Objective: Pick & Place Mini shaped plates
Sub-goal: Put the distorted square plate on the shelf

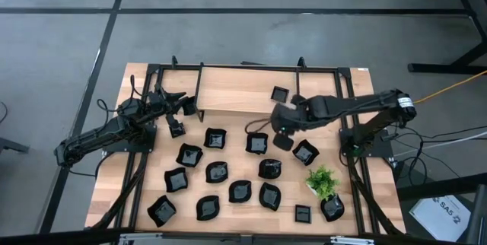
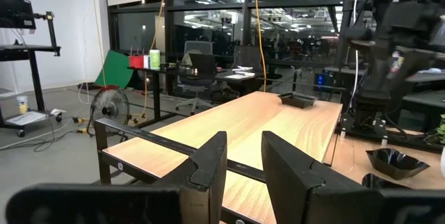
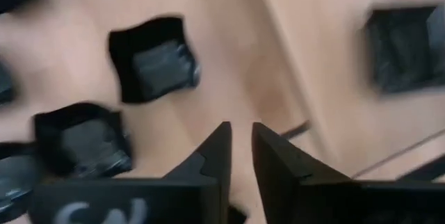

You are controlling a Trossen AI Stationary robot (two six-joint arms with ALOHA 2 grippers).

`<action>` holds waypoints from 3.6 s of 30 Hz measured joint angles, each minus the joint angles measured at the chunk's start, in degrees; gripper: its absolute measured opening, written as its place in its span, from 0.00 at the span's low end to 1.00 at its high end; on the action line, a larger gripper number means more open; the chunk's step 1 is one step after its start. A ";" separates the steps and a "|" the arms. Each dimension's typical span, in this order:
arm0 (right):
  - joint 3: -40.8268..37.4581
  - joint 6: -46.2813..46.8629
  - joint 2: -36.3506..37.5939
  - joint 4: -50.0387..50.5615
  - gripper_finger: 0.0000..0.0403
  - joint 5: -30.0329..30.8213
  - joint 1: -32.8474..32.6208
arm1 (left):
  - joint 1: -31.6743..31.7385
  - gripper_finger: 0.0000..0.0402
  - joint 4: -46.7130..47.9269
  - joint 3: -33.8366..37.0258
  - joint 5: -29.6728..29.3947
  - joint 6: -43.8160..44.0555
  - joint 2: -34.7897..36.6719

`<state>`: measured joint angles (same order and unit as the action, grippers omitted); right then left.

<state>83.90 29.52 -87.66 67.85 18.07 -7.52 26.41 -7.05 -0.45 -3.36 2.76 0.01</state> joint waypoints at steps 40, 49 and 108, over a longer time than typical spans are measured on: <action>-26.23 30.64 -0.50 -14.99 0.42 -10.78 -13.36 | 0.00 0.21 0.00 0.00 0.01 0.02 0.00; -31.04 30.91 -0.50 -20.77 0.42 -10.75 -13.28 | 0.00 0.21 0.00 -0.01 0.00 0.01 0.00; -6.32 20.80 -0.50 -9.97 0.00 -5.62 -11.35 | 0.00 0.21 0.00 -0.01 -0.02 -0.02 0.00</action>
<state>77.58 50.32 -88.16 57.88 12.45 -18.87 26.41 -7.05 -0.46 -3.38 2.74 0.01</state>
